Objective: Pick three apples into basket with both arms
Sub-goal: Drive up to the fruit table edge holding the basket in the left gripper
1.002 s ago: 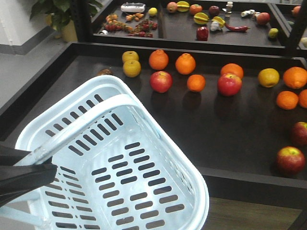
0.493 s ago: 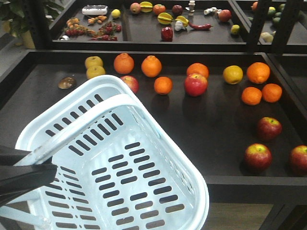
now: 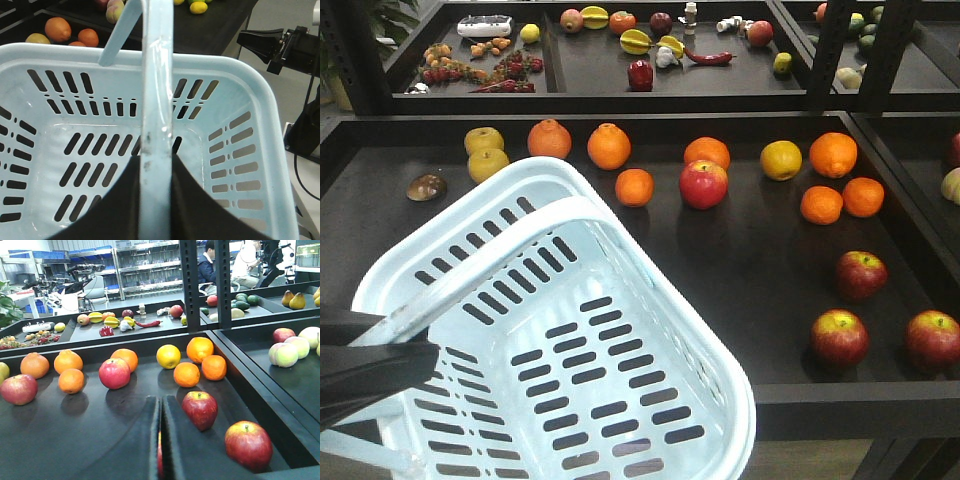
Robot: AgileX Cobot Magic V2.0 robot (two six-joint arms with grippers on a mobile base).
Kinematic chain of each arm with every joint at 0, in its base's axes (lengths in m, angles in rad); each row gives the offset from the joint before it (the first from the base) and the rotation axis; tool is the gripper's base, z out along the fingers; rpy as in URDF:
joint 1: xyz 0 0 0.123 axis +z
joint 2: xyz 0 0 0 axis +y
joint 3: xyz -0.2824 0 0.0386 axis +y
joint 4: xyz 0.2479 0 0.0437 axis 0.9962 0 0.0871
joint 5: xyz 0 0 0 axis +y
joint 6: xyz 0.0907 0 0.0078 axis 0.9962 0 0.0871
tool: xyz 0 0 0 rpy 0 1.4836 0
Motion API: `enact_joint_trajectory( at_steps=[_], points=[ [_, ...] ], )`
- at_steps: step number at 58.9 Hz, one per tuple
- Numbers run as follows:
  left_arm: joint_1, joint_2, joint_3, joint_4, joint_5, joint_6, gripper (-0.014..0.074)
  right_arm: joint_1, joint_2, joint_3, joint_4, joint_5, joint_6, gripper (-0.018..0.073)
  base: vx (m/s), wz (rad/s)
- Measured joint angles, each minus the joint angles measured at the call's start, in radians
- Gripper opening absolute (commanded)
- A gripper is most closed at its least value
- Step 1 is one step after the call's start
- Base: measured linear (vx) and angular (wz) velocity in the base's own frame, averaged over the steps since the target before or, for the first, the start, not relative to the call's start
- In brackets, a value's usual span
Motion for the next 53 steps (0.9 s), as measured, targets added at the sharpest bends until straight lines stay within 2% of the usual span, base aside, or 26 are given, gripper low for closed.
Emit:
enact_joint_trajectory(
  at_steps=[53],
  points=[
    [0.0, 0.0, 0.0, 0.0, 0.0, 0.0, -0.0006, 0.0, 0.0, 0.0, 0.0, 0.0, 0.0, -0.0009, 0.08, 0.05]
  ],
)
